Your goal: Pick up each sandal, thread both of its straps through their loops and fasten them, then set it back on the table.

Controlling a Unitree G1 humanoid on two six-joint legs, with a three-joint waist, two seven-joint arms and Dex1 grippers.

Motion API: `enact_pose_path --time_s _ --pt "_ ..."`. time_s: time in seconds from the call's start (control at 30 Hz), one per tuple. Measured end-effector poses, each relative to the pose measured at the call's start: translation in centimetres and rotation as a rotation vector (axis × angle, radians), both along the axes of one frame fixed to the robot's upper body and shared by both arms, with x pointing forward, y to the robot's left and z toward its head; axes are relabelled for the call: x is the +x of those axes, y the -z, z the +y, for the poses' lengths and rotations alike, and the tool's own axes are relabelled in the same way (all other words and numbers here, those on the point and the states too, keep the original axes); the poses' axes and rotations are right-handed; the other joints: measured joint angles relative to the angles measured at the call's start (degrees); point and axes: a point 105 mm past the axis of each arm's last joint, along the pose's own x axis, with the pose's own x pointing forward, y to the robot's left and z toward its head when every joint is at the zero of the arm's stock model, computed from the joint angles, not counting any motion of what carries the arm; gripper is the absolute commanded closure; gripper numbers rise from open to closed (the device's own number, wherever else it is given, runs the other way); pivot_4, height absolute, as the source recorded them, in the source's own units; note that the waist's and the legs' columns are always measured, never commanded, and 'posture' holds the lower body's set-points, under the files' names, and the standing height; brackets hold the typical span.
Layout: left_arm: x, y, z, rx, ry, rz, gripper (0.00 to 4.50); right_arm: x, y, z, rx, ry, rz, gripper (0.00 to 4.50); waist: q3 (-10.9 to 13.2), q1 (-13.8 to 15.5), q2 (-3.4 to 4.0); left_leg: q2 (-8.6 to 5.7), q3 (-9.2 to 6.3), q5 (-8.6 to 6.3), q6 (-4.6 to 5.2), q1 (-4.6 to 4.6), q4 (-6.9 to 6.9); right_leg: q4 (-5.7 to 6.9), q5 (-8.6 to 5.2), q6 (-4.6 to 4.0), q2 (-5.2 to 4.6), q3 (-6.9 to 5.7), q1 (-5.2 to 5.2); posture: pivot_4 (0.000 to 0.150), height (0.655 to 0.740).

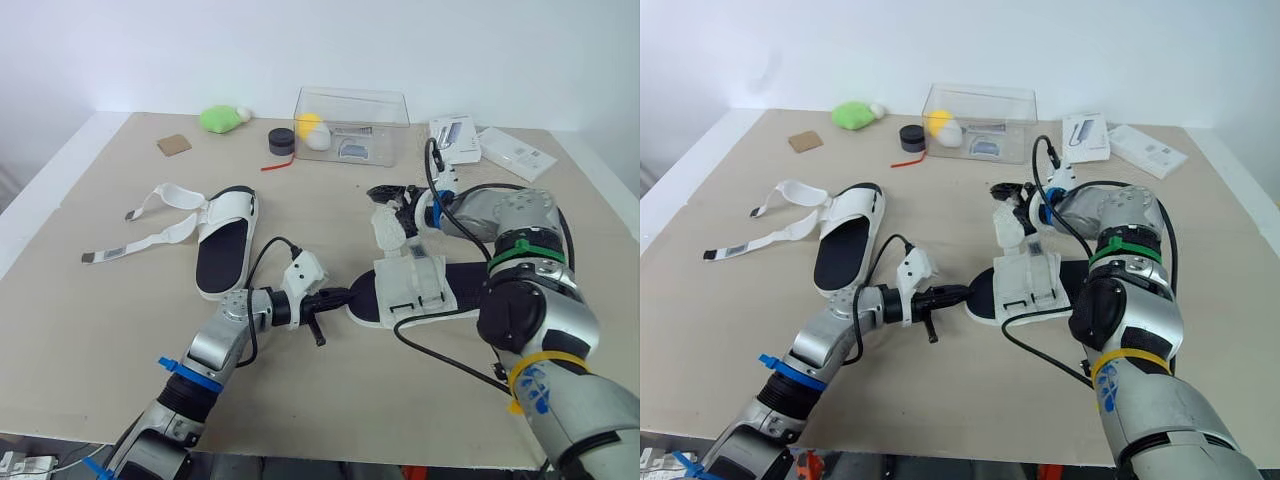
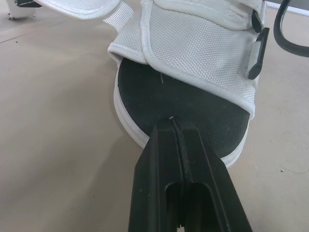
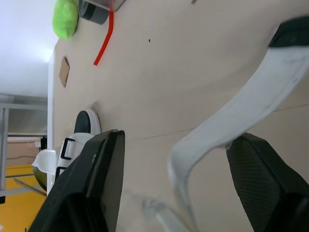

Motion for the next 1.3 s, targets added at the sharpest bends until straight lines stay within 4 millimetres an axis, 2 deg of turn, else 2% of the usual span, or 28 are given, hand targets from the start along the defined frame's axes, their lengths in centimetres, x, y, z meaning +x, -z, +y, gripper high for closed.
enact_pose_path --time_s 0.07,0.1,0.13,0.3,0.4,0.47,0.5,0.53,0.63,0.77,0.93,1.03,1.1,1.23,1.27,1.3 --pt "0.0 0.0 0.0 0.0 0.0 0.0 4.5 0.0 -0.1 0.1 -0.003 -0.008 -0.01 4.17 0.0 0.0 0.0 0.0 0.0 0.0 0.0 0.0 0.0 0.0 0.0 0.0 0.0 0.0 0.0 0.15 0.74" --pt "0.0 0.0 0.0 0.0 0.0 0.0 4.5 0.0 -0.1 0.1 -0.003 -0.009 -0.012 4.17 0.0 0.0 0.0 0.0 0.0 0.0 0.0 0.0 0.0 0.0 0.0 0.0 0.0 0.0 0.0 0.15 0.74" --pt "0.0 0.0 0.0 0.0 0.0 0.0 4.5 0.0 -0.2 0.3 -0.014 -0.02 -0.027 4.36 0.0 0.0 0.0 0.0 0.0 0.0 0.0 0.0 0.0 0.0 0.0 0.0 0.0 0.0 -0.01 0.15 0.74" --pt "0.0 0.0 0.0 0.0 -0.002 0.0 4.5 -0.1 -0.7 1.1 -0.087 -0.097 -0.129 4.36 0.0 0.0 0.01 0.0 0.0 0.01 0.01 0.0 0.0 0.01 0.02 0.02 0.01 0.0 -0.02 0.15 0.74" --pt "0.0 0.0 0.0 0.0 -0.001 -0.001 4.5 -0.6 -0.9 1.5 -0.163 -0.169 -0.25 4.36 0.0 0.0 0.01 0.0 0.0 0.01 0.0 -0.01 0.0 0.01 0.02 0.03 0.02 0.0 -0.03 0.15 0.74" --pt "0.0 0.0 0.0 0.0 -0.002 -0.001 4.5 -1.2 -1.1 1.8 -0.259 -0.235 -0.412 4.36 0.0 0.0 0.01 0.01 -0.02 0.02 0.0 -0.02 -0.02 0.02 0.01 0.05 0.03 -0.01 -0.03 0.15 0.74" --pt "0.0 0.0 0.0 0.001 0.0 -0.002 4.5 -2.1 -1.2 2.0 -0.351 -0.303 -0.558 4.36 0.0 0.0 0.02 0.0 -0.02 0.02 -0.01 -0.02 -0.02 0.02 0.0 0.07 0.02 -0.01 -0.04 0.15 0.74" --pt "0.0 0.0 0.0 0.001 0.0 -0.002 4.5 -2.5 -1.2 2.1 -0.372 -0.325 -0.599 4.36 0.0 0.0 0.02 0.01 -0.02 0.02 -0.02 -0.02 -0.03 0.02 -0.01 0.08 0.02 -0.02 -0.04 0.15 0.74" --pt "0.1 0.0 0.1 0.002 -0.002 -0.002 4.5 -5.8 -1.9 2.6 -0.557 -0.499 -1.006 4.36 0.0 0.1 0.02 0.01 -0.05 0.02 -0.05 -0.01 -0.04 0.01 -0.06 0.11 0.02 -0.07 -0.02 0.15 0.74" --pt "0.1 0.0 0.1 0.004 -0.006 -0.001 4.5 -9.6 -1.0 3.1 -0.796 -0.713 -1.44 4.36 0.0 0.2 0.02 0.01 -0.05 0.06 -0.12 0.02 -0.03 0.01 -0.02 0.13 0.02 -0.08 0.0 0.15 0.74" --pt "0.2 0.1 0.2 0.005 -0.008 0.0 4.5 -11.8 0.4 3.0 -0.961 -0.887 -1.718 4.36 0.0 0.2 0.01 0.01 -0.05 0.1 -0.18 0.05 -0.03 0.01 0.01 0.09 0.01 -0.08 0.02 0.15 0.74" --pt "0.2 0.1 0.1 0.005 -0.005 0.0 4.5 -14.0 2.4 2.6 -1.085 -1.057 -1.979 4.36 0.0 0.2 0.01 0.01 -0.05 0.1 -0.18 0.08 -0.06 0.0 -0.01 0.06 0.0 -0.07 0.06 0.15 0.74" --pt "0.2 0.0 0.1 0.004 -0.004 -0.002 4.5 -14.5 2.8 2.4 -1.12 -1.11 -2.045 4.36 0.0 0.2 0.01 0.01 -0.05 0.1 -0.18 0.12 -0.07 0.01 -0.02 0.04 0.0 -0.06 0.1 0.15 0.74" --pt "0.3 0.2 0.2 0.009 -0.01 0.003 4.5 -15.3 3.8 2.2 -1.165 -1.227 -2.184 3.02 0.0 0.2 -0.01 0.01 -0.05 0.1 -0.18 0.62 -0.18 0.0 -0.21 -0.26 0.0 -0.06 0.61 0.15 0.74" --pt "0.3 0.2 0.2 0.009 -0.01 0.004 4.5 -15.4 4.0 2.2 -1.162 -1.232 -2.19 2.87 0.0 0.2 -0.01 0.01 -0.05 0.1 -0.18 0.73 -0.18 0.0 -0.26 -0.34 -0.01 -0.06 0.74 0.15 0.74" --pt "0.3 0.2 0.2 0.009 -0.011 0.006 4.5 -15.4 3.9 2.1 -1.163 -1.244 -2.211 2.28 0.0 0.2 -0.02 0.0 -0.05 0.1 -0.18 0.78 -0.17 0.0 -0.26 -0.36 -0.04 -0.04 0.8 0.15 0.74"
